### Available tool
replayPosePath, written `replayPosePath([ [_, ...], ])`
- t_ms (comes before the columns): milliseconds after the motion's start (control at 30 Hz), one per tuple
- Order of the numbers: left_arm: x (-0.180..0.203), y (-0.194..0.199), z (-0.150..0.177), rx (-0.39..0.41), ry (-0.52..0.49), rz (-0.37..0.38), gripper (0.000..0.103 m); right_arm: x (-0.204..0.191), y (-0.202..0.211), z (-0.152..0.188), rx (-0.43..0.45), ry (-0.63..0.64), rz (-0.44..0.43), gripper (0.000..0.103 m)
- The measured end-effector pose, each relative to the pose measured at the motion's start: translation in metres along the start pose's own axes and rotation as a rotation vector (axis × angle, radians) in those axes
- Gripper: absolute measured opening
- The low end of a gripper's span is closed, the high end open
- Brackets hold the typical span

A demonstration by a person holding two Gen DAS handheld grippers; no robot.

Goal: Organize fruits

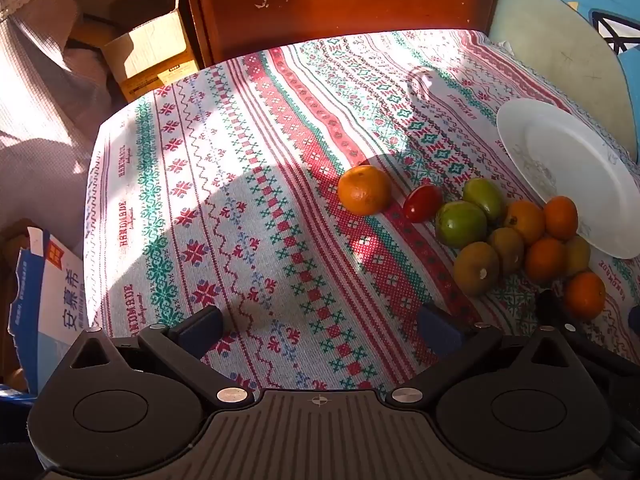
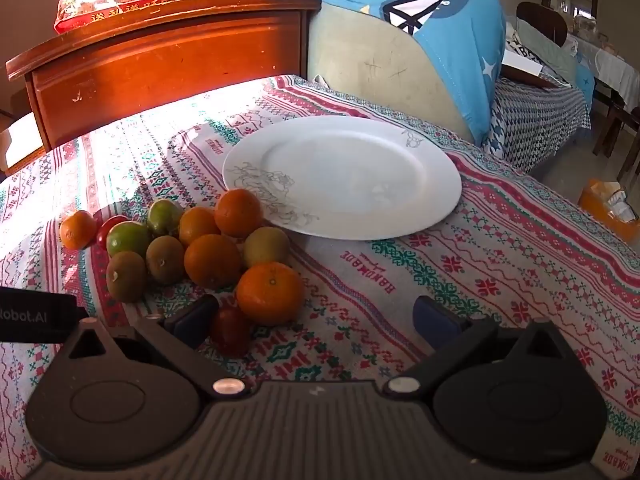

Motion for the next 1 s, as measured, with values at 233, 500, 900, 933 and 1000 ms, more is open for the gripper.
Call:
replayPosePath([
  [233, -0.003, 0.001, 0.002, -0.006, 0.002, 0.000, 0.103, 0.002, -0.002, -0.012, -0.164, -0.003, 0.041, 0.102],
  [500, 0.000, 0.006, 0.007, -0.014, -0.022, -0.019, 0.103, 0.006, 0.003, -0.012, -0.272, 0.017, 0.021, 0.102],
  [900, 0.005, 0.016, 0.018, -0.046, 0.004, -0.069, 0.103, 0.007, 0.004, -0.012, -0.289, 0.002, 0.055, 0.102],
  [933, 0.006, 0.016, 0.018, -0.045, -0.001, -0.076, 0.103, 0.008, 0.003, -0.012, -0.293, 0.000, 0.057, 0.102],
  [1000, 0.007, 0.017, 0.019, -0.041, -0.013, -0.087, 0.103, 0.009, 0.002, -0.012, -0.301, -0.003, 0.059, 0.102],
])
Point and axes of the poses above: each gripper's, at about its wrist camera, not at the fingertips, and y roughly against the way its jaws point, x to its right, z to its underside, the point moved 4 cm from there along -y, roughly the way its jaws point, and after that the axes turned 6 degrees about -y, right-handed, at the moved point
